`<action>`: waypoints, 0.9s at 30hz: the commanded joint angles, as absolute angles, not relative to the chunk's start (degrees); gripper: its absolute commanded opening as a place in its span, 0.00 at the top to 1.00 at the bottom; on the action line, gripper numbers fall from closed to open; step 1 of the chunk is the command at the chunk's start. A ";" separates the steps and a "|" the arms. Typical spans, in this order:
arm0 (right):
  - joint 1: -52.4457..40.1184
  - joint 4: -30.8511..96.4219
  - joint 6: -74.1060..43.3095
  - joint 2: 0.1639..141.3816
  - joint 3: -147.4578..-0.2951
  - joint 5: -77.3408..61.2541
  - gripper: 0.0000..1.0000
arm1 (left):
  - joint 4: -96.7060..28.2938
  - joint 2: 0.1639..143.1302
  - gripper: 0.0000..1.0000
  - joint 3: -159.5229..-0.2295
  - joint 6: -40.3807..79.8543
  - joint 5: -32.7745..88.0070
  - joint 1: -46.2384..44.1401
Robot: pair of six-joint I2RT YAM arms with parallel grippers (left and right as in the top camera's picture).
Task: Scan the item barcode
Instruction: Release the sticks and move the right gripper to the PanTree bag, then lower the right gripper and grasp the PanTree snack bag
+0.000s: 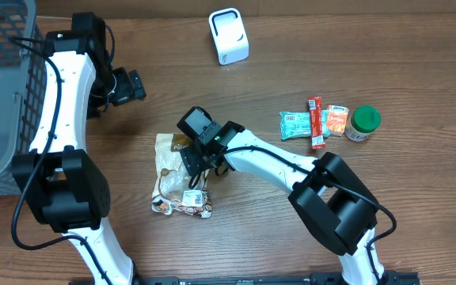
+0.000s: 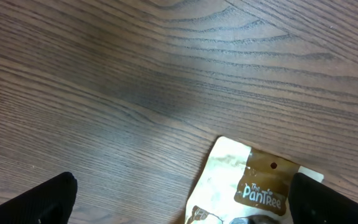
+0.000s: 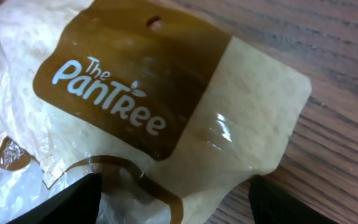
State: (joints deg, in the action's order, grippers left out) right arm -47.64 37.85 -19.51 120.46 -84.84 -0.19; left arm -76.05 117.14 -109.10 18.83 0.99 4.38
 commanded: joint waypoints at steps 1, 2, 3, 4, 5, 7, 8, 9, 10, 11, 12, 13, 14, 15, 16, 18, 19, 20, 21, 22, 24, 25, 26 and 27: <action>-47.35 38.87 -20.40 120.57 -85.45 3.70 0.24 | -76.05 117.27 0.00 -108.84 17.56 0.64 4.49; -47.11 39.62 -21.91 120.57 -85.47 5.32 0.23 | -76.05 117.27 0.00 -108.84 17.56 0.64 4.49; -46.81 40.27 -23.27 120.57 -85.47 6.68 0.23 | -76.05 117.27 0.00 -108.84 17.56 0.64 4.49; -46.50 40.91 -24.53 120.57 -85.45 7.79 0.21 | -76.05 117.27 0.00 -108.84 17.56 0.64 4.49; -46.00 41.67 -25.85 120.57 -85.47 8.69 0.20 | -76.05 117.27 0.00 -108.84 17.56 0.64 4.49; -44.86 42.94 -27.16 120.57 -85.47 9.04 0.19 | -76.05 117.27 0.00 -108.84 17.56 0.64 4.49; -44.36 43.29 -28.03 120.57 -85.47 9.06 0.15 | -76.05 117.27 0.00 -108.84 17.56 0.64 4.49; -43.62 43.90 -29.85 120.57 -85.45 9.06 0.15 | -76.05 117.27 0.00 -108.84 17.56 0.64 4.49; -43.00 44.36 -31.57 120.57 -85.47 9.04 0.13 | -76.05 117.27 0.00 -108.84 17.56 0.64 4.49; -41.69 45.65 -35.00 120.51 -85.47 9.02 0.13 | -76.05 117.27 0.00 -108.84 17.56 0.64 4.49; -41.10 46.28 -36.56 120.40 -85.47 9.02 0.13 | -76.05 117.27 0.00 -108.84 17.56 0.64 4.49; -40.21 47.29 -39.13 120.09 -85.47 8.99 0.13 | -76.05 117.27 0.00 -108.84 17.56 0.64 4.49; -39.48 48.07 -41.21 119.68 -85.47 8.99 0.12 | -76.05 117.27 0.00 -108.84 17.56 0.64 4.49; -37.95 49.52 -45.39 118.32 -85.47 8.97 0.11 | -76.05 117.27 0.00 -108.84 17.56 0.64 4.49; -37.12 50.15 -47.66 117.34 -85.47 8.88 0.09 | -76.05 117.27 0.00 -108.84 17.56 0.64 4.49; -35.73 50.76 -49.50 115.18 -85.47 7.53 0.07 | -76.05 117.27 0.00 -108.84 17.56 0.64 4.49; -35.33 50.78 -49.50 114.32 -85.47 6.72 0.06 | -76.05 117.27 0.00 -108.84 17.56 0.64 4.49; -34.87 51.00 -49.47 113.12 -85.47 5.56 0.06 | -76.05 117.27 0.00 -108.84 17.56 0.64 4.49; -34.72 51.40 -49.30 112.25 -85.47 4.73 0.06 | -76.05 117.27 0.00 -108.84 17.56 0.64 4.49; -34.70 51.86 -49.19 111.39 -85.47 4.12 0.06 | -76.05 117.27 0.00 -108.84 17.56 0.64 4.49; -34.81 53.23 -49.04 109.36 -85.47 3.95 0.06 | -76.05 117.27 0.00 -108.84 17.56 0.64 4.49; -35.05 54.04 -48.86 108.51 -85.47 3.95 0.06 | -76.05 117.27 0.00 -108.84 17.56 0.64 4.49; -35.38 55.00 -48.03 107.61 -85.47 3.86 0.06 | -76.05 117.27 0.00 -108.84 17.56 0.64 4.49; -35.79 56.21 -47.51 106.96 -85.47 3.73 0.06 | -76.05 117.27 0.00 -108.84 17.56 0.64 4.49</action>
